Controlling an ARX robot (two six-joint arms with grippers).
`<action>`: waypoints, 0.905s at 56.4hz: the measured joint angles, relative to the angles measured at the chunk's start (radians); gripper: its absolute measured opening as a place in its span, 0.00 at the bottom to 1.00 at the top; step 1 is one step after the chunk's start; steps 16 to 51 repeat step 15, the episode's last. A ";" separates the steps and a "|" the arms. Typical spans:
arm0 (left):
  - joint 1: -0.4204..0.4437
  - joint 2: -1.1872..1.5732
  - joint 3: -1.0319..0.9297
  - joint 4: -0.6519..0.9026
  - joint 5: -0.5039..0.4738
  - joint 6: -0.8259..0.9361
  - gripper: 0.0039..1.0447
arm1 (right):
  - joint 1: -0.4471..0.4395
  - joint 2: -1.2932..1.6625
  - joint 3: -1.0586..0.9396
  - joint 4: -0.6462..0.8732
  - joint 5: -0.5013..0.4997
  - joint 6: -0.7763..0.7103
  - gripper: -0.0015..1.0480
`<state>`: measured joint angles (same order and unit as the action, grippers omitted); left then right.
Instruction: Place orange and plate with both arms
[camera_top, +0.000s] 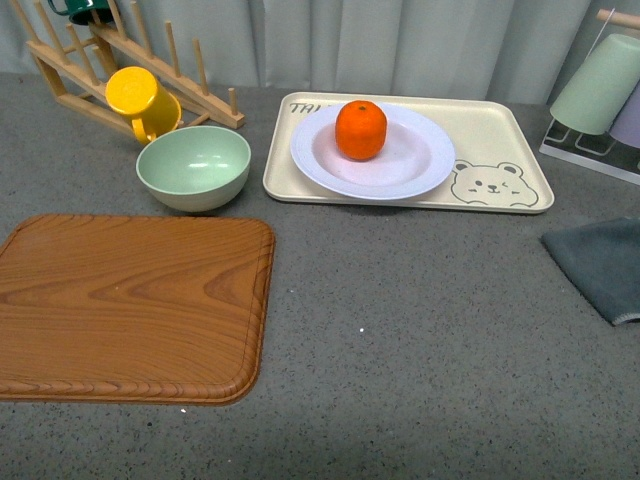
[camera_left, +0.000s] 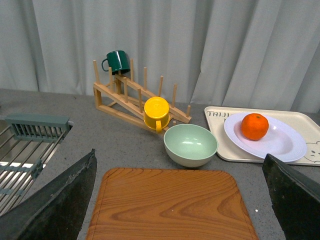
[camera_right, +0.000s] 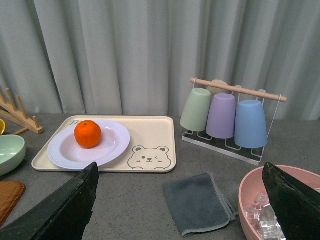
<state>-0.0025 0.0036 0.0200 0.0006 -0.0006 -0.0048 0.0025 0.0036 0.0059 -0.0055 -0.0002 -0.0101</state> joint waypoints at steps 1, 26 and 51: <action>0.000 0.000 0.000 0.000 0.000 0.000 0.94 | 0.000 0.000 0.000 0.000 0.000 0.000 0.91; 0.000 0.000 0.000 0.000 0.000 0.000 0.94 | 0.000 0.000 0.000 0.000 0.000 0.000 0.91; 0.000 0.000 0.000 0.000 0.000 0.000 0.94 | 0.000 0.000 0.000 0.000 0.000 0.000 0.91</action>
